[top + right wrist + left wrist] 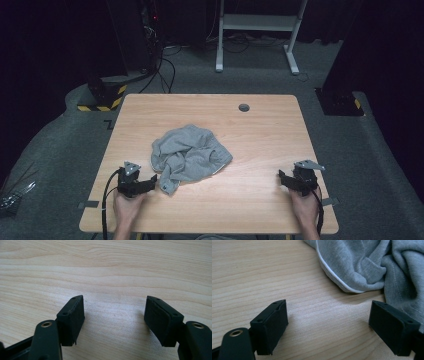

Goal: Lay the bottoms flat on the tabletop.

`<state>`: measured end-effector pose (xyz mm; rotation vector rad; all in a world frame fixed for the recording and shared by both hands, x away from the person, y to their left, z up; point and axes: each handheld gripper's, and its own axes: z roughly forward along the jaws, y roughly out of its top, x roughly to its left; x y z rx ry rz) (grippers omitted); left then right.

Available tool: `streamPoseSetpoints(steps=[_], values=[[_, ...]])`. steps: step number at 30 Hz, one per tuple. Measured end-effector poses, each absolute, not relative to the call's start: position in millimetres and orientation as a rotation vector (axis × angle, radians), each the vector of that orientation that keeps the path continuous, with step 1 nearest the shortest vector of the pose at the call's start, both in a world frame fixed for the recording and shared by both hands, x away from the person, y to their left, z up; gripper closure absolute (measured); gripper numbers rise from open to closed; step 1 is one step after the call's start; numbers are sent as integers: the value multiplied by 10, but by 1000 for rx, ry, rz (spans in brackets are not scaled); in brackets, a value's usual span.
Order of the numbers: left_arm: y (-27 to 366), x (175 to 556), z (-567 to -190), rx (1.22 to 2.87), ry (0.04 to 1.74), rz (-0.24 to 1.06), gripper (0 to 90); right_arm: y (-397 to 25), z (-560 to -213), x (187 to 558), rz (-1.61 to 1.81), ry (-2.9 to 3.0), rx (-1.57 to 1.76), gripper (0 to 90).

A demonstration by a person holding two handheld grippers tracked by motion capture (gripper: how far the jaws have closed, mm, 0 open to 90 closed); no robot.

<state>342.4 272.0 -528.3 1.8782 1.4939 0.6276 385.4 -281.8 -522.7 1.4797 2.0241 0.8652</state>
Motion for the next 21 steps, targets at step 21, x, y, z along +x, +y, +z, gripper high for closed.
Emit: streamPoseSetpoints(steps=[21], values=[[2767, 3387, -5235, 1839, 1503, 553, 163, -2816, -5226, 3854, 864, 2034, 1475, 316]])
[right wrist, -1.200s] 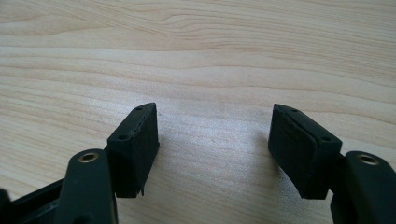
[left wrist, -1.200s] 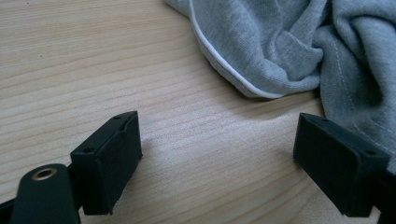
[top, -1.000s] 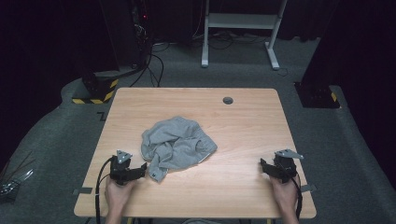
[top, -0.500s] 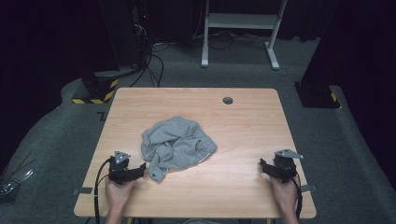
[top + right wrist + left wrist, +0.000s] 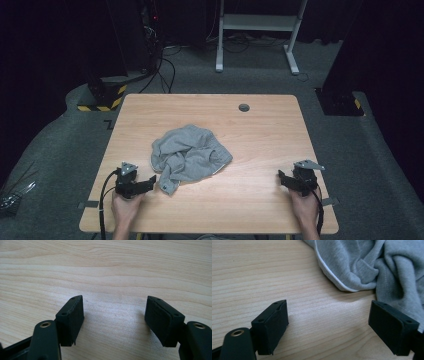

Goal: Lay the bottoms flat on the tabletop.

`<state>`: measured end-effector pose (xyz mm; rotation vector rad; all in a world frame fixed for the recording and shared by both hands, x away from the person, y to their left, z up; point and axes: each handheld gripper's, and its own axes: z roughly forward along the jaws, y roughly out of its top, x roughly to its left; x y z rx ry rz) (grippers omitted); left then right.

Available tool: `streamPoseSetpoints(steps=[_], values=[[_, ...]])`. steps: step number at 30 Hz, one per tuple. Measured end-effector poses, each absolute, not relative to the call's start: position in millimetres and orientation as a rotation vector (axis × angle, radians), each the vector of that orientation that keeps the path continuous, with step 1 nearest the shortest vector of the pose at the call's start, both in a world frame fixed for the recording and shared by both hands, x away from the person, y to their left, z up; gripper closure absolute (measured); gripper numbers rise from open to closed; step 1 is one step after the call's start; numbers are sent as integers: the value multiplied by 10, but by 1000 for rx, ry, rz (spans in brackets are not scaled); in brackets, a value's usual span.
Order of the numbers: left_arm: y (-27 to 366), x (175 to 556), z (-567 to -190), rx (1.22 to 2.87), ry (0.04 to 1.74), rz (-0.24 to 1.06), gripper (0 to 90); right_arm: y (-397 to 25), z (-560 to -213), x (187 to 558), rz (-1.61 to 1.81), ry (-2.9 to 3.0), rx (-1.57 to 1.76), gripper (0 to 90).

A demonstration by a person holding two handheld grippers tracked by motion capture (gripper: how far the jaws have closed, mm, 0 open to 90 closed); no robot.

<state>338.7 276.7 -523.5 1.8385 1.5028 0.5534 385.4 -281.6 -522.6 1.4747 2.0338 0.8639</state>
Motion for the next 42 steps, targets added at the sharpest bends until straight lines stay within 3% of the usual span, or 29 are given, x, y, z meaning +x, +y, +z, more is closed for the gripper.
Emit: streamPoseSetpoints(steps=[15, 42], values=[[2700, 3396, -5027, 1737, 1431, 491, 170, -2815, -5226, 3855, 865, 2039, 1471, 309], [2343, 3639, -4862, 1821, 1348, 460, 89, -2810, -5227, 3861, 870, 2047, 1461, 303]])
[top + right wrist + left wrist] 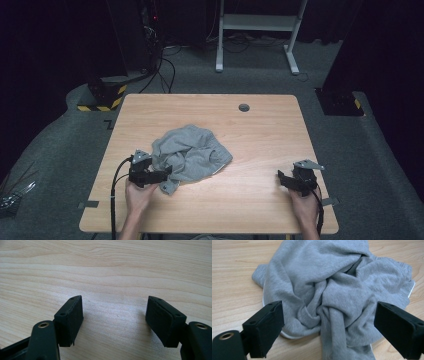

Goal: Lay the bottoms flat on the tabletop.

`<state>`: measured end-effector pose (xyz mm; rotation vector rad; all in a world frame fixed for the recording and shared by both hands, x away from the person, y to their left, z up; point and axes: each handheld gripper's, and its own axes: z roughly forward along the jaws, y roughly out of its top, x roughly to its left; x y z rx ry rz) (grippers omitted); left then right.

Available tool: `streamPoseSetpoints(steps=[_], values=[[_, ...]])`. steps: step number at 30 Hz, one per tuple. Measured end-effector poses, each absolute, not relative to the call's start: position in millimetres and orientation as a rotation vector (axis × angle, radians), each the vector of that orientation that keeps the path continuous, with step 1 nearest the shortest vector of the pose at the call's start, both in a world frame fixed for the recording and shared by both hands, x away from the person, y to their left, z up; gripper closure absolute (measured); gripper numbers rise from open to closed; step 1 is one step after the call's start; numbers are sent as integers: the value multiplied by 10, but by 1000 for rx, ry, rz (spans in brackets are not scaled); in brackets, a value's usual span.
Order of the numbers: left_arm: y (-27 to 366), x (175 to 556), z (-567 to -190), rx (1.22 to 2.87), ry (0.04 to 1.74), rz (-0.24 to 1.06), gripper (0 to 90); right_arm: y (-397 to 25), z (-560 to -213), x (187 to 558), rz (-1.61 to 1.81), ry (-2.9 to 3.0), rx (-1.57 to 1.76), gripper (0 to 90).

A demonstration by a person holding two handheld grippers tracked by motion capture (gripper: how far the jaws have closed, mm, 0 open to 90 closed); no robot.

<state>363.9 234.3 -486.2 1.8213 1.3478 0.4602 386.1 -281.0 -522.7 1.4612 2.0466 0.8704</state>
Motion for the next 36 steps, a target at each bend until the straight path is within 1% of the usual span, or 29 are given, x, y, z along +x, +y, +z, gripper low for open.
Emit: streamPoseSetpoints(steps=[9, 19, 24, 27, 36], values=[[2216, 3779, -4772, 1855, 1318, 489, 56, -2810, -5228, 3861, 870, 2046, 1461, 302], [2123, 4021, -4765, 1904, 1317, 497, 44, -2810, -5228, 3861, 870, 2046, 1461, 302], [2084, 4094, -4812, 1932, 1332, 502, 42, -2810, -5228, 3861, 870, 2046, 1461, 302], [2052, 4158, -4855, 1941, 1348, 505, 25, -2810, -5228, 3862, 870, 2046, 1461, 302], [1950, 4288, -4961, 2001, 1365, 514, 38, -2810, -5228, 3861, 870, 2047, 1461, 302]])
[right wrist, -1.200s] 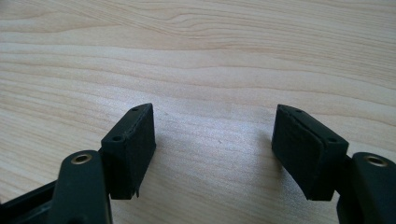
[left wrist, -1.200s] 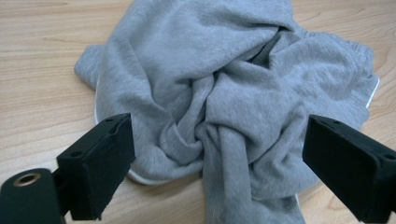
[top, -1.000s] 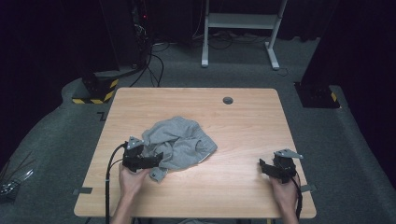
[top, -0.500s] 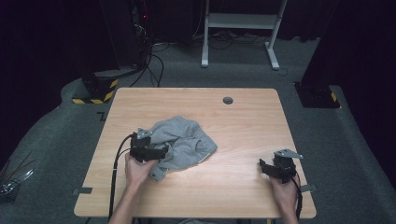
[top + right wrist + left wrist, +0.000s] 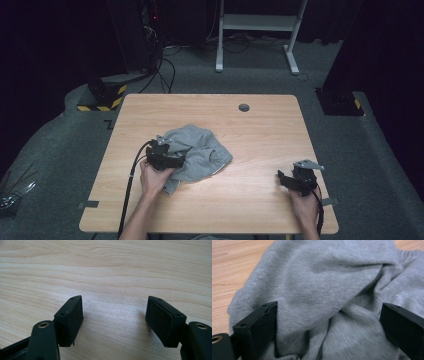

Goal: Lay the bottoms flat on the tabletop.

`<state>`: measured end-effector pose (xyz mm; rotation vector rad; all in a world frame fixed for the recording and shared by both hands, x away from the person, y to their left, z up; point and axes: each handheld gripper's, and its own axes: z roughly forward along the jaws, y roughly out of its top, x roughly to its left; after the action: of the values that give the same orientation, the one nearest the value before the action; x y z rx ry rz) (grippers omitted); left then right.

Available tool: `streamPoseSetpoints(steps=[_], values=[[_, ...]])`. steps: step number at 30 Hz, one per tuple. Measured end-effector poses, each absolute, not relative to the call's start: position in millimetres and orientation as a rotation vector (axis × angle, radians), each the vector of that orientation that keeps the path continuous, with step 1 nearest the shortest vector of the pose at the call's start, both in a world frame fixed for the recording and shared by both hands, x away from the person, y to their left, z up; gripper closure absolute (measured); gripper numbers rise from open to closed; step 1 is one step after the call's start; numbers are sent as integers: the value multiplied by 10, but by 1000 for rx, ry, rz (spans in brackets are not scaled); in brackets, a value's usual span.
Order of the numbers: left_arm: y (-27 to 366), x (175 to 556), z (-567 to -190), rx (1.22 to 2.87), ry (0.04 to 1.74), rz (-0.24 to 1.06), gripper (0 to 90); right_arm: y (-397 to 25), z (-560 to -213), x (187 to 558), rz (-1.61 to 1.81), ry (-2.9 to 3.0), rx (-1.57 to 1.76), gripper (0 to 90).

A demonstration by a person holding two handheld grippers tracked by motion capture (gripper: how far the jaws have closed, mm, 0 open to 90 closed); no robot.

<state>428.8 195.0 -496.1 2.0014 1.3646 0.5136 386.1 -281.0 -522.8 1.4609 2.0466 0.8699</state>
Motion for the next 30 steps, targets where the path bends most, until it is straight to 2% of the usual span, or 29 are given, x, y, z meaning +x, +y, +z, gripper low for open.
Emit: streamPoseSetpoints(steps=[10, 20, 26, 30], values=[[1903, 4357, -5093, 2058, 1392, 524, 158, -2808, -5228, 3861, 871, 2046, 1462, 303], [1784, 4339, -5037, 2129, 1384, 560, 519, -2804, -5227, 3861, 872, 2049, 1460, 302], [1722, 4347, -5008, 2078, 1405, 506, 638, -2805, -5227, 3860, 872, 2050, 1459, 302], [1656, 4340, -4988, 2036, 1420, 439, 673, -2805, -5227, 3860, 872, 2051, 1458, 302]])
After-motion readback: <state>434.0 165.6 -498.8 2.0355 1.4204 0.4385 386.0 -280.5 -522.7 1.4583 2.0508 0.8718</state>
